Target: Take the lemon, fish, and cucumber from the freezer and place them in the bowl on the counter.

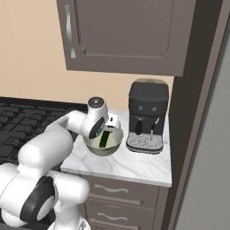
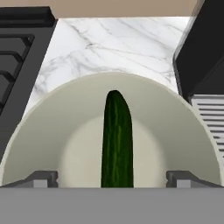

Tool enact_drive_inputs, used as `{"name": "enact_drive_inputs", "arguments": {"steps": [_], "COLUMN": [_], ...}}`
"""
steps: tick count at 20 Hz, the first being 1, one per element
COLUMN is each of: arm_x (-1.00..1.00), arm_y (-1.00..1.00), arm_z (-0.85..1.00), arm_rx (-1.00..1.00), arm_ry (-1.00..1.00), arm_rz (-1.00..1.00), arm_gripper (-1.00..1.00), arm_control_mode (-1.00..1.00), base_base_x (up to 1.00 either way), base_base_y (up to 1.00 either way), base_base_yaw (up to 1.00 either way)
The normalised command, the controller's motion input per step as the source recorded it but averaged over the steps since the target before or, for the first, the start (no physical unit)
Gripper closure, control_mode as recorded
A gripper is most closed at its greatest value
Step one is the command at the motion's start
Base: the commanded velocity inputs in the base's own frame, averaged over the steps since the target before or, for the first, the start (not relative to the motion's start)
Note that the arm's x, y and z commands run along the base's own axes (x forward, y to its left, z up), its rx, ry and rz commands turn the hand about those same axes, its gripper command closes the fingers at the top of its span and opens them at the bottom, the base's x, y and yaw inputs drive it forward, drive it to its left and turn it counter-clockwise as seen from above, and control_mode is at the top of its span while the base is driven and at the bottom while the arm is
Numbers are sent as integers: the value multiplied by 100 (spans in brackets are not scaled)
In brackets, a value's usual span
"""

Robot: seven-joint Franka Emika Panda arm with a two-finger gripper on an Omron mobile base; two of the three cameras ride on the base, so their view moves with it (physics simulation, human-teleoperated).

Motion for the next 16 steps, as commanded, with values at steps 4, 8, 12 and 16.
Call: {"name": "enact_drive_inputs", "arguments": {"steps": [4,8,12,16], "arm_x": [-26,-55,-74,-78], "arm_y": [9,14,29,28], "arm_z": [67,52,10,33], "arm_rx": [-2,-3,-4,-1], "arm_ry": [0,0,0,0], "arm_rz": [0,0,0,0], "arm_gripper": [-100,-100,-100,-100], "arm_control_mode": [-100,-100,-100,-100], "base_base_x": [0,0,0,0], "base_base_y": [0,0,0,0], "base_base_yaw": [0,0,0,0]}}
